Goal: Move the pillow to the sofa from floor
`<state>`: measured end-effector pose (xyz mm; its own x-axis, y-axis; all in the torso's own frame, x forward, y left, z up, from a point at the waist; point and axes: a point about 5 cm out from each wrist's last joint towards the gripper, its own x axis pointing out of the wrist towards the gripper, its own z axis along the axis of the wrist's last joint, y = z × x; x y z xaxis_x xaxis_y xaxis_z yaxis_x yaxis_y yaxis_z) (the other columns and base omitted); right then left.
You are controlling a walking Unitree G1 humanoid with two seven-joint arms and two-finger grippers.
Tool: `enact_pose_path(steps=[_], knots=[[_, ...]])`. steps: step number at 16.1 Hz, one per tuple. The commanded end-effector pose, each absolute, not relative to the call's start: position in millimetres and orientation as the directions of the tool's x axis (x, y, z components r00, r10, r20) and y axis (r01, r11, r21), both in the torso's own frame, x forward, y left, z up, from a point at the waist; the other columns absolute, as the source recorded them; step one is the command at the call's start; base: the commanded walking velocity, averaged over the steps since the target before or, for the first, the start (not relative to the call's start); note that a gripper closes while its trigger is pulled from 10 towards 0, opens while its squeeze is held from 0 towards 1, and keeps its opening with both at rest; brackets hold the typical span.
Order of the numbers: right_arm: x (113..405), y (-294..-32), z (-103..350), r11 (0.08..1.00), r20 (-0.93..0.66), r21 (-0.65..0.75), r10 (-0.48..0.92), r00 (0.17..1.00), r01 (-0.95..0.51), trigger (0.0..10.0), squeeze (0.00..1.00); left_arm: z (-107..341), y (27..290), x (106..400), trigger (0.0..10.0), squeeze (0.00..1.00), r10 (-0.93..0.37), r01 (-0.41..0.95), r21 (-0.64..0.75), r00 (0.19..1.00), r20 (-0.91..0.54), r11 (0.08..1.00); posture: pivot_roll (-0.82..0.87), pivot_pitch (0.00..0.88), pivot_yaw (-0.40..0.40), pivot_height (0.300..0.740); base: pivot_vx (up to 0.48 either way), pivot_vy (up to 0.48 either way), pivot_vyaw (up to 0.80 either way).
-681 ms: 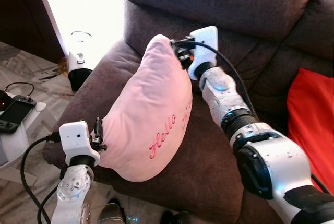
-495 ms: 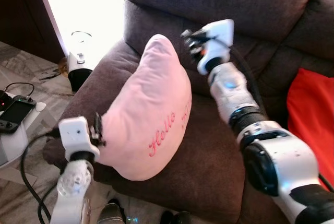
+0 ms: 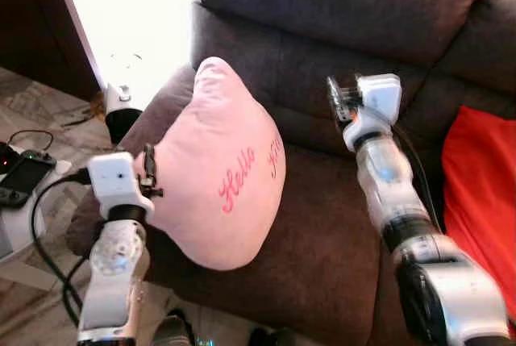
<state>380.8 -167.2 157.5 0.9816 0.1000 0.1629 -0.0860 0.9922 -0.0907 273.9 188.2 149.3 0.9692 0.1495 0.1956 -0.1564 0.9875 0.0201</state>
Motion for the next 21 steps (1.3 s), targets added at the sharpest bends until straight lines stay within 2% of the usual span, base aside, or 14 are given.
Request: enact_pose_path(steps=[1, 5, 7, 10, 12, 13, 14, 15, 16, 18, 21], knots=[[375, -176, 149, 0.991, 0.136, -0.113, 0.086, 0.987, -0.07, 10.0, 0.0, 149, 183, 277, 10.0, 0.0, 0.115, -0.122, 0.021, 0.972, 0.203, 0.992, 0.11, 0.082, -0.154, 0.74, 0.0, 0.0, 0.0], [329, -200, 74, 0.992, -0.078, -0.123, -0.015, 0.997, 0.005, 10.0, 0.0, 141, 179, 287, 10.0, 0.0, 0.047, -0.054, 0.034, 0.984, 0.169, 0.998, 0.11, 0.009, -0.116, 0.74, 0.0, 0.0, 0.0], [309, -211, 45, 0.991, -0.177, -0.101, -0.101, 0.979, 0.084, 10.0, 0.0, 138, 190, 289, 10.0, 0.0, 0.089, -0.105, 0.082, 0.981, 0.172, 0.991, 0.1, 0.0, -0.092, 0.74, 0.0, 0.0, 0.0], [297, -214, 33, 0.988, -0.208, -0.076, -0.146, 0.967, 0.133, 10.0, 0.0, 133, 208, 281, 10.0, 0.0, 0.164, -0.195, 0.173, 0.971, 0.175, 0.966, 0.1, 0.0, -0.072, 0.74, 0.0, 0.0, 0.0], [280, -211, 17, 0.989, -0.256, -0.066, -0.145, 0.956, 0.133, 10.0, 0.0, 96, 234, 264, 10.0, 0.0, 0.267, -0.273, 0.209, 0.962, 0.053, 0.939, 0.1, 0.0, -0.06, 0.74, 0.0, 0.0, 0.0], [274, -212, 10, 0.988, -0.284, -0.069, -0.153, 0.947, 0.138, 10.0, 0.0, 81, 239, 260, 10.0, 0.0, 0.29, -0.282, 0.216, 0.957, -0.005, 0.935, 0.1, 0.0, -0.057, 0.74, 0.0, 0.0, 0.0], [265, -214, -4, 0.985, -0.349, -0.084, -0.17, 0.922, 0.15, 10.0, 0.0, 56, 243, 254, 10.0, 0.0, 0.299, -0.266, 0.23, 0.946, -0.123, 0.936, 0.09, 0.0, -0.056, 0.74, 0.0, 0.0, 0.0], [256, -216, -15, 0.983, -0.406, -0.104, -0.182, 0.896, 0.152, 10.0, 0.0, 33, 241, 248, 10.0, 0.0, 0.274, -0.222, 0.218, 0.929, -0.249, 0.951, 0.1, 0.0, -0.055, 0.74, 0.0, 0.0, 0.0], [245, -218, -28, 0.981, -0.476, -0.11, -0.195, 0.858, 0.162, 10.0, 0.0, 8, 229, 240, 10.0, 0.0, 0.179, -0.108, 0.204, 0.912, -0.369, 0.973, 0.1, 0.0, -0.053, 0.74, 0.0, 0.0, 0.0], [230, -219, -43, 0.981, -0.575, -0.107, -0.195, 0.795, 0.163, 10.0, 0.0, -21, 213, 228, 10.0, 0.0, 0.089, -0.002, 0.173, 0.863, -0.497, 0.985, 0.08, 0.0, -0.049, 0.74, 0.0, 0.0, 0.0], [216, -212, -58, 0.987, -0.664, -0.095, -0.16, 0.731, 0.129, 10.0, 0.0, -42, 207, 223, 10.0, 0.0, 0.075, 0.015, 0.148, 0.806, -0.587, 0.989, 0.08, 0.0, -0.053, 0.74, 0.0, 0.0, 0.0]])
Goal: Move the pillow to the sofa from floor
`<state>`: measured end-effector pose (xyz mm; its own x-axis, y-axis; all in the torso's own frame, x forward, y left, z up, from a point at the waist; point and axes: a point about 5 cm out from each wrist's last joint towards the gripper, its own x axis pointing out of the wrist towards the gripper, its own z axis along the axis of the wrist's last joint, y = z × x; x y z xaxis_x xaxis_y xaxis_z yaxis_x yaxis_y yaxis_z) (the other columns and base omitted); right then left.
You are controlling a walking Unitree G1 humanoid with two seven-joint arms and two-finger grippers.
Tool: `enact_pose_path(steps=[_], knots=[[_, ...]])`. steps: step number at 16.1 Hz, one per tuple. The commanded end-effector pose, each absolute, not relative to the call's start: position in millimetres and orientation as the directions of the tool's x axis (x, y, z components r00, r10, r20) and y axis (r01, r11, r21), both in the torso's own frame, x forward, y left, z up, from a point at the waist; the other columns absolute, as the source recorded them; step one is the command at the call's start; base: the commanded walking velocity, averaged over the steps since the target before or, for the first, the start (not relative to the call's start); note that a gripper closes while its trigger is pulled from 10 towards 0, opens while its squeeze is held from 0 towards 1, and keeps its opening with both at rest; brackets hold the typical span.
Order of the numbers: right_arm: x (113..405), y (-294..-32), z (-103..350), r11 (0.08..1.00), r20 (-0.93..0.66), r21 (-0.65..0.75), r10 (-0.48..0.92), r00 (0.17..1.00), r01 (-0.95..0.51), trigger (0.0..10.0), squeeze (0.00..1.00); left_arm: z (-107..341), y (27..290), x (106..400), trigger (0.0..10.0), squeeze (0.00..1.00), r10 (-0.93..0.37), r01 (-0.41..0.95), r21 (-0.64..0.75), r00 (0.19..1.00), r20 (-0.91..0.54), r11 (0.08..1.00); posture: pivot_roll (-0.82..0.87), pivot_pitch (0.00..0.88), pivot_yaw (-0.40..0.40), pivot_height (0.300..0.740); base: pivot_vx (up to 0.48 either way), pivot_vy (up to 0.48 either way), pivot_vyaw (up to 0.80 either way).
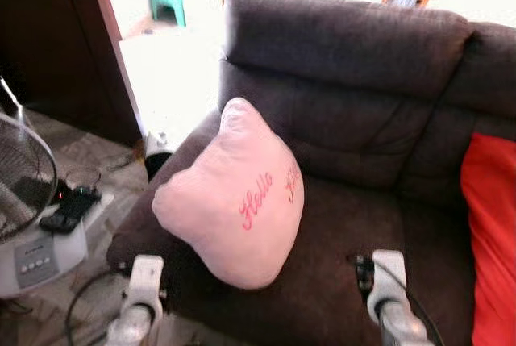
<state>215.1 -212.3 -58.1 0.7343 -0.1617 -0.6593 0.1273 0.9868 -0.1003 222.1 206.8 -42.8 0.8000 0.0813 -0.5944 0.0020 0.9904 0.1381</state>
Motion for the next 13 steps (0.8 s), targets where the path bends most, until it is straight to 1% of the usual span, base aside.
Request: enact_pose_path(steps=[1, 2, 4, 6, 10, 13], knots=[[208, -205, -65, 0.991, -0.703, -0.084, -0.13, 0.699, 0.101, 10.0, 0.0, -50, 206, 219, 10.0, 0.0, 0.08, 0.023, 0.153, 0.771, -0.632, 0.988, 0.08, 0.0, -0.054, 0.74, 0.0, 0.0, 0.0], [203, -203, -69, 0.993, -0.721, -0.075, -0.117, 0.684, 0.091, 10.0, 0.0, -52, 207, 218, 10.0, 0.0, 0.089, 0.004, 0.142, 0.764, -0.639, 0.99, 0.07, 0.0, -0.054, 0.74, 0.0, 0.0, 0.0], [194, -200, -75, 0.993, -0.755, -0.067, -0.112, 0.646, 0.093, 10.0, 0.0, -60, 209, 209, 10.0, 0.0, 0.108, -0.01, 0.145, 0.718, -0.687, 0.989, 0.07, 0.0, -0.057, 0.74, 0.0, 0.0, 0.0], [188, -198, -79, 0.995, -0.777, -0.072, -0.101, 0.621, 0.072, 10.0, 0.0, -66, 209, 202, 10.0, 0.0, 0.109, 0.019, 0.168, 0.688, -0.718, 0.986, 0.07, 0.0, -0.057, 0.74, 0.0, 0.0, 0.0], [177, -210, -82, 0.992, -0.798, -0.088, -0.124, 0.589, 0.089, 10.0, 0.0, -71, 211, 196, 10.0, 0.0, 0.117, 0.008, 0.166, 0.671, -0.732, 0.986, 0.06, 0.0, -0.054, 0.74, 0.0, 0.0, 0.0], [174, -214, -84, 0.992, -0.809, -0.088, -0.127, 0.573, 0.096, 10.0, 0.0, -72, 216, 192, 10.0, 0.0, 0.129, -0.004, 0.167, 0.656, -0.744, 0.986, 0.06, 0.0, -0.052, 0.74, 0.0, 0.376, 0.0]])
